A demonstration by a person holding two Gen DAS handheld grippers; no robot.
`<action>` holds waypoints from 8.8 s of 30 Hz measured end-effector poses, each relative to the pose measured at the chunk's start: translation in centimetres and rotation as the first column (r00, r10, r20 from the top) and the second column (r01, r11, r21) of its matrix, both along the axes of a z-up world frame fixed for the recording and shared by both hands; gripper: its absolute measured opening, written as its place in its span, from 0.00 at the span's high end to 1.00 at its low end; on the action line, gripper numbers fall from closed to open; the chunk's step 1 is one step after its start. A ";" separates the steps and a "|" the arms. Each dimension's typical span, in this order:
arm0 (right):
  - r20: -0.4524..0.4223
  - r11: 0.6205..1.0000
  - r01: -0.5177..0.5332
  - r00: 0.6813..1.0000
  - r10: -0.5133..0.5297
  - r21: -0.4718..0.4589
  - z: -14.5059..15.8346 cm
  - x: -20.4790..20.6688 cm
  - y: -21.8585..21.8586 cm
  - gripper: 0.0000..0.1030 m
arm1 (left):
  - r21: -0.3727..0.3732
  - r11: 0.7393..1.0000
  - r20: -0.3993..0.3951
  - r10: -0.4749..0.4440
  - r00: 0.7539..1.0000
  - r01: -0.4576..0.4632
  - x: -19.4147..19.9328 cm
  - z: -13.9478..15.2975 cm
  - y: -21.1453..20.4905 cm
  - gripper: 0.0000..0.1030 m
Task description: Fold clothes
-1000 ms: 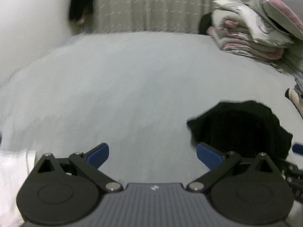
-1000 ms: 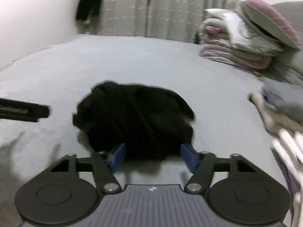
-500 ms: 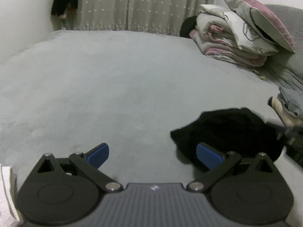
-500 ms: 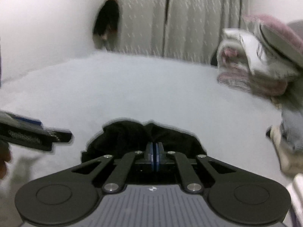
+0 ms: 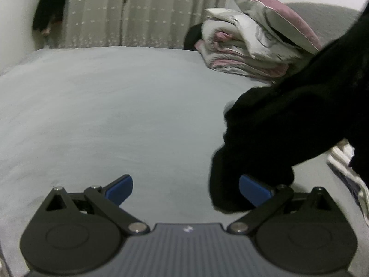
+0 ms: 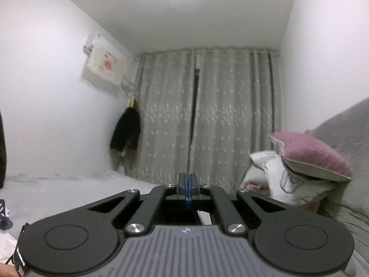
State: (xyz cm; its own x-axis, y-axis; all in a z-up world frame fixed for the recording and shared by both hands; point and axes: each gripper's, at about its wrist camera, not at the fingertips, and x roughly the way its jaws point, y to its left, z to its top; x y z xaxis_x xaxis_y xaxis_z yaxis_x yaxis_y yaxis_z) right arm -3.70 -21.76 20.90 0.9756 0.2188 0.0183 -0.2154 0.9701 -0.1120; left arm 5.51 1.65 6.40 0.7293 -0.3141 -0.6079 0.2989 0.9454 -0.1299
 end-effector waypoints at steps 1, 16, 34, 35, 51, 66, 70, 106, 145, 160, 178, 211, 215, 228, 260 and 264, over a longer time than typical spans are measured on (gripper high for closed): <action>-0.045 1.000 0.010 0.999 -0.011 -0.009 -0.7 0.7 -0.1 0.95 | 0.012 1.000 -0.001 -0.002 1.000 0.002 -0.1 -0.3 -0.4 0.00; -0.490 1.000 0.013 0.872 -0.019 -0.014 -10.1 9.4 -3.1 0.48 | 0.054 0.999 -0.044 -0.001 0.999 0.003 0.1 -1.6 -1.7 0.00; -0.412 0.989 -0.131 0.900 0.146 0.065 -9.2 6.8 -2.5 0.94 | -0.040 0.997 -0.030 -0.072 0.997 0.071 -0.9 -0.3 -1.6 0.00; -0.370 0.981 -0.173 0.909 0.191 0.083 -8.3 5.8 -2.6 0.94 | -0.055 0.995 -0.019 -0.078 0.997 0.077 -1.0 -0.1 -1.6 0.00; -0.177 0.791 -0.561 0.776 0.605 0.242 -7.3 0.6 -3.9 0.94 | -0.176 0.968 0.144 -0.152 0.978 0.177 -2.1 1.6 -2.2 0.50; -0.149 0.827 -0.526 0.818 0.556 0.198 -6.6 1.6 -2.8 0.93 | -0.331 0.941 0.130 -0.026 0.991 0.068 -1.1 4.5 3.3 0.93; -0.202 0.862 -0.488 0.838 0.507 0.139 -7.3 2.1 -2.0 0.93 | -0.370 0.929 0.157 0.042 0.987 0.019 -1.7 6.3 5.9 0.93; -0.494 0.994 -0.107 0.863 0.107 0.029 -16.4 12.8 2.1 0.90 | -0.518 0.817 -0.002 0.294 0.956 -0.253 0.1 5.9 17.0 0.93; -0.587 0.989 -0.022 0.807 -0.070 -0.148 -13.3 11.5 -5.7 0.78 | -0.196 0.970 -0.074 0.130 0.989 -0.142 3.1 2.7 7.9 0.93; -0.642 0.914 -0.326 0.760 0.102 -0.241 -17.1 10.1 0.6 0.62 | -0.485 0.812 -0.137 0.297 0.945 -0.325 2.5 3.4 16.6 0.93; -0.413 0.934 -0.327 0.877 0.244 -0.145 -14.1 8.3 6.9 0.96 | -0.585 0.752 -0.195 0.232 0.953 -0.303 2.5 2.5 16.8 0.53; -0.494 0.949 0.315 0.825 -0.274 0.000 -10.1 12.2 -12.1 0.85 | -0.018 0.997 -0.092 -0.082 0.992 0.081 1.0 1.0 2.0 0.89; -0.499 0.984 0.169 0.848 -0.175 -0.058 -10.4 11.6 -10.2 0.73 | -0.039 0.999 -0.112 -0.040 0.993 0.036 1.4 1.1 2.3 0.94; -0.716 0.912 -0.378 0.681 0.156 -0.160 -15.4 9.3 -2.8 0.72 | -0.237 0.968 -0.136 0.050 0.989 -0.081 2.3 2.6 7.6 0.95; -0.543 0.998 0.063 0.839 -0.037 0.029 -11.2 10.2 -5.7 0.66 | -0.140 0.941 -0.149 -0.328 0.933 0.308 -2.5 2.8 3.2 0.71; -0.579 0.992 0.054 0.815 0.024 0.118 -11.8 10.5 -6.2 0.66 | -0.149 0.965 -0.188 -0.243 0.952 0.217 -1.0 2.2 4.9 0.71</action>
State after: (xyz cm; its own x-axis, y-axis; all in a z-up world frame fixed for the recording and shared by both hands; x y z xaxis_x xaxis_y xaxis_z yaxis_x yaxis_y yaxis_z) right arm 6.76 -27.99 9.12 0.8177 0.2381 -0.5240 -0.1876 0.9710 0.1485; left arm 4.47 6.60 8.58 0.4936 -0.5417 -0.6804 0.4613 0.8263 -0.3232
